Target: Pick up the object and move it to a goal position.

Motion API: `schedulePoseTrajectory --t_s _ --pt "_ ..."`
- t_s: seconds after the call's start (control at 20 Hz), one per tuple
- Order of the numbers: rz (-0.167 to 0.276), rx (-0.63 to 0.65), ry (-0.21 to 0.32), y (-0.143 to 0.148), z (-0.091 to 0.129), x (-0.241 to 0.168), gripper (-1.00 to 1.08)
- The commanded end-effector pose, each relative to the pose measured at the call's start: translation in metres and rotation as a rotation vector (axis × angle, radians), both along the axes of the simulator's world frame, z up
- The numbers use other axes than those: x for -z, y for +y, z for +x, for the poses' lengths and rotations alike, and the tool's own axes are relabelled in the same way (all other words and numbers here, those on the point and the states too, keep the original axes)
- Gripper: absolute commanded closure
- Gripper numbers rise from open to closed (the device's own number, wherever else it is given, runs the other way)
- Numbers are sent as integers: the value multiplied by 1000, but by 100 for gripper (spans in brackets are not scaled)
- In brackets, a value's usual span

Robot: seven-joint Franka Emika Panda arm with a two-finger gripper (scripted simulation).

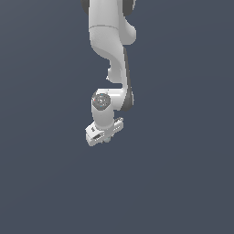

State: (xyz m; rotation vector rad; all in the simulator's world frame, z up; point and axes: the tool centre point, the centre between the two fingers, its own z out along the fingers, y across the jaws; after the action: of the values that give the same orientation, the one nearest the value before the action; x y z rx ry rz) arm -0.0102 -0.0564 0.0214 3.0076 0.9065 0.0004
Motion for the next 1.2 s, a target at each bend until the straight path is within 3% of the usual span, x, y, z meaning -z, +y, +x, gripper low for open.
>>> schedulePoseTrajectory --t_s 0.0,0.6,1.15 --pt "0 0 0 0 0 0 108" --pt "0 0 0 20 -12 -3 108" --pt "0 0 0 100 -58 -15 108"
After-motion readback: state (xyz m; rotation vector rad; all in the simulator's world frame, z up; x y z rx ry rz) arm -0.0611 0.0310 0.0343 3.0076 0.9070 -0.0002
